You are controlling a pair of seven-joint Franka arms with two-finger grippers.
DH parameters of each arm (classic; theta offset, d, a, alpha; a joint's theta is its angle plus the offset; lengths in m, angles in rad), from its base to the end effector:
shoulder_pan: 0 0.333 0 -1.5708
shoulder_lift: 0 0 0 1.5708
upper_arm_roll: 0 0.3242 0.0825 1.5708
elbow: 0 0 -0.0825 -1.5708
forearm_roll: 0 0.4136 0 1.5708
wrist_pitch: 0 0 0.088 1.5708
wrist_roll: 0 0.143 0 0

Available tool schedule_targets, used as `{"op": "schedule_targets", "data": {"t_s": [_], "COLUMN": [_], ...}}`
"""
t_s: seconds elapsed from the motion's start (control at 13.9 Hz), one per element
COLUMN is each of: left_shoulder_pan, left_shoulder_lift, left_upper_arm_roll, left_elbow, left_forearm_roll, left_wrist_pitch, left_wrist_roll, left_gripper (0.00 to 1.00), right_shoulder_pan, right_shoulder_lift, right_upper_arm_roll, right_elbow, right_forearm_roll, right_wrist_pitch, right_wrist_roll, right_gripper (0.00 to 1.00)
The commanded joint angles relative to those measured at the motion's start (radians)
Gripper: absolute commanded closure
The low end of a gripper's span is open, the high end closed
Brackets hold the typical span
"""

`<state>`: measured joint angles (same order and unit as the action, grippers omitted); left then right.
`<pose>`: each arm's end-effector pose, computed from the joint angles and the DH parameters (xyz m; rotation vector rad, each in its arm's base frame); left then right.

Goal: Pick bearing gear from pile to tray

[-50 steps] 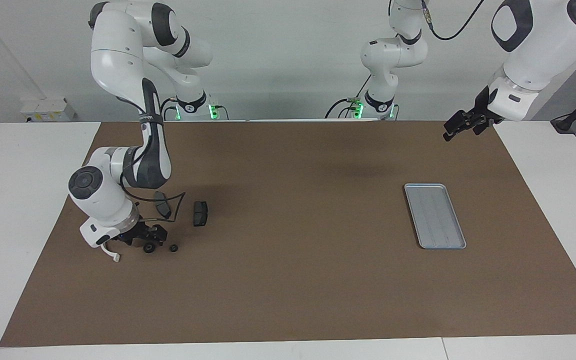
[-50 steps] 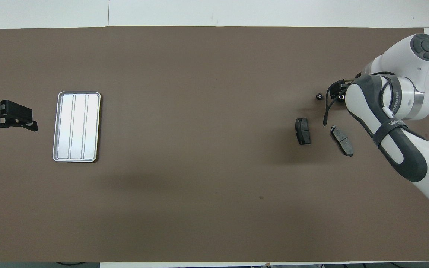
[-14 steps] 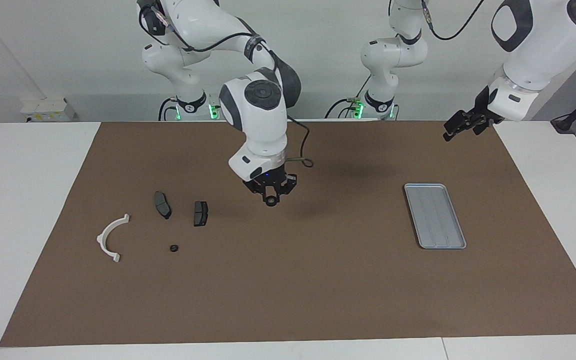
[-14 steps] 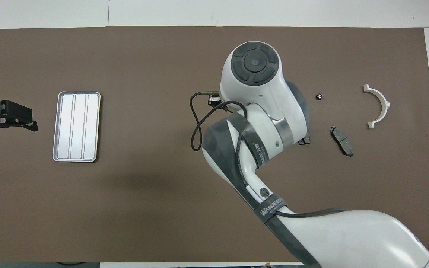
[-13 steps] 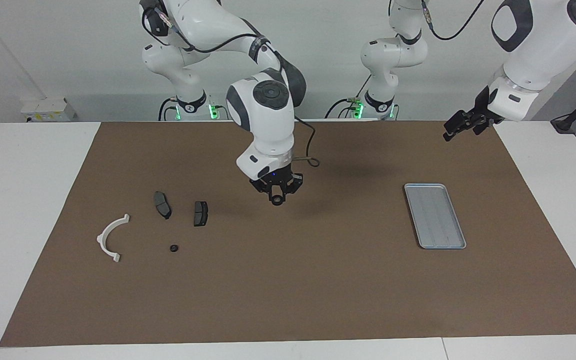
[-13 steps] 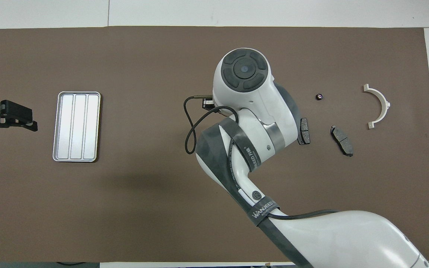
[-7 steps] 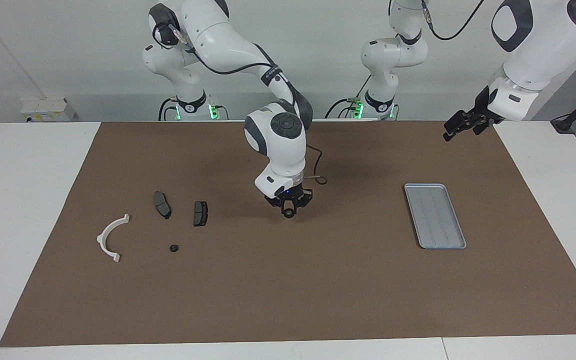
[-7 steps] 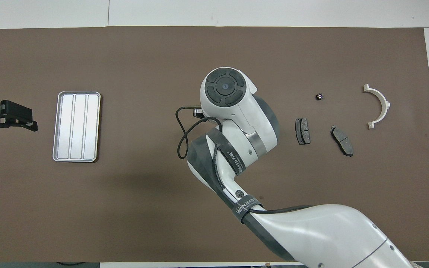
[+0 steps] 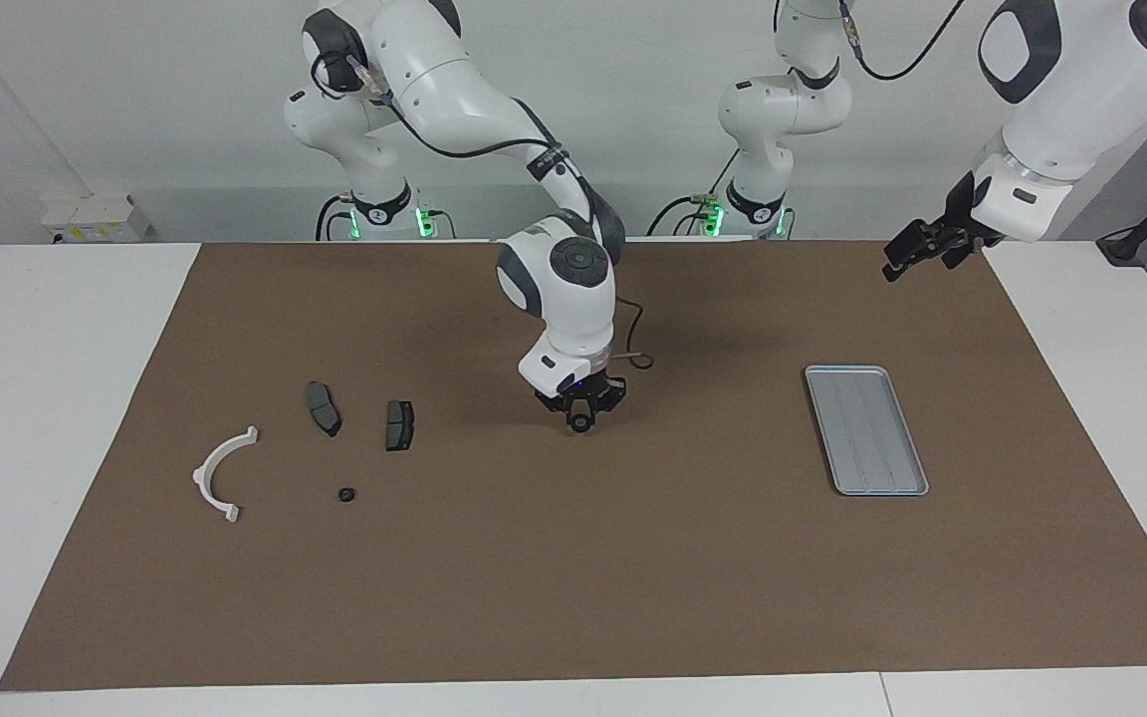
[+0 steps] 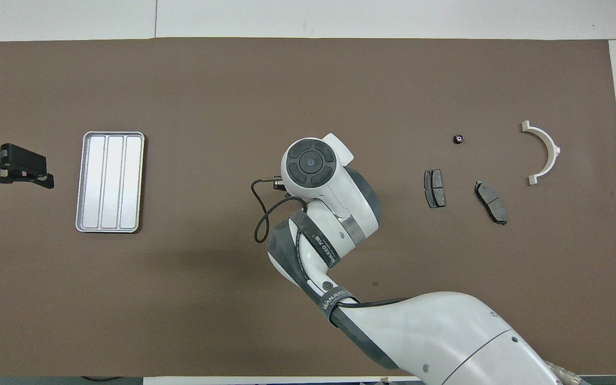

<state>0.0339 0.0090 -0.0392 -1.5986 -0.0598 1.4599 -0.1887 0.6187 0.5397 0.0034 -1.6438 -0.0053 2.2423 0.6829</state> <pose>0.5677 -0.0120 0.5696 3.0744 0.2792 -0.2363 0.5850 0.4188 0.2608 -3.1057 0.0903 -0.0750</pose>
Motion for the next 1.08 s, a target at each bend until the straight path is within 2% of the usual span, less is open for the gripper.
{"op": "schedule_targets", "data": {"t_s": [0.0, 0.29, 0.36, 0.43, 0.5, 0.72, 0.86, 1.01], "left_shoulder_pan": [-0.002, 0.006, 0.006, 0.003, 0.0, 0.008, 0.001, -0.028], "left_shoulder_lift": [-0.032, -0.032, -0.032, -0.032, -0.032, -0.027, -0.027, -0.037], "left_upper_arm_roll": [-0.001, -0.001, -0.001, -0.001, -0.001, 0.001, -0.002, -0.007], "left_elbow": [-0.037, -0.038, -0.038, -0.038, -0.038, -0.038, -0.041, -0.082], "left_forearm_roll": [0.012, 0.012, 0.012, 0.012, 0.012, 0.014, 0.012, 0.011], "left_wrist_pitch": [0.025, 0.023, 0.022, 0.022, 0.025, 0.089, 0.106, 0.178], "left_wrist_roll": [0.012, 0.014, 0.014, 0.014, 0.014, 0.0, -0.064, -0.127], "left_gripper": [0.0, 0.0, 0.0, 0.0, 0.0, 0.0, 0.0, 0.0], "right_shoulder_pan": [0.003, 0.004, 0.004, 0.004, 0.006, 0.009, -0.005, -0.058], "right_shoulder_lift": [-0.004, -0.004, -0.004, -0.004, -0.004, -0.012, -0.023, -0.072], "right_upper_arm_roll": [0.003, 0.003, 0.003, 0.003, 0.003, 0.001, 0.001, -0.005], "right_elbow": [-0.044, -0.091, -0.091, -0.09, -0.088, -0.061, 0.004, 0.067], "right_forearm_roll": [0.011, 0.011, 0.011, 0.013, 0.013, 0.011, 0.011, 0.008], "right_wrist_pitch": [0.051, 0.112, 0.112, 0.112, 0.112, 0.082, -0.004, -0.116], "right_wrist_roll": [0.021, 0.023, 0.024, 0.024, 0.029, 0.041, 0.038, 0.014], "right_gripper": [0.9, 0.86, 0.82, 0.7, 0.45, 0.03, 0.0, 0.0]}}
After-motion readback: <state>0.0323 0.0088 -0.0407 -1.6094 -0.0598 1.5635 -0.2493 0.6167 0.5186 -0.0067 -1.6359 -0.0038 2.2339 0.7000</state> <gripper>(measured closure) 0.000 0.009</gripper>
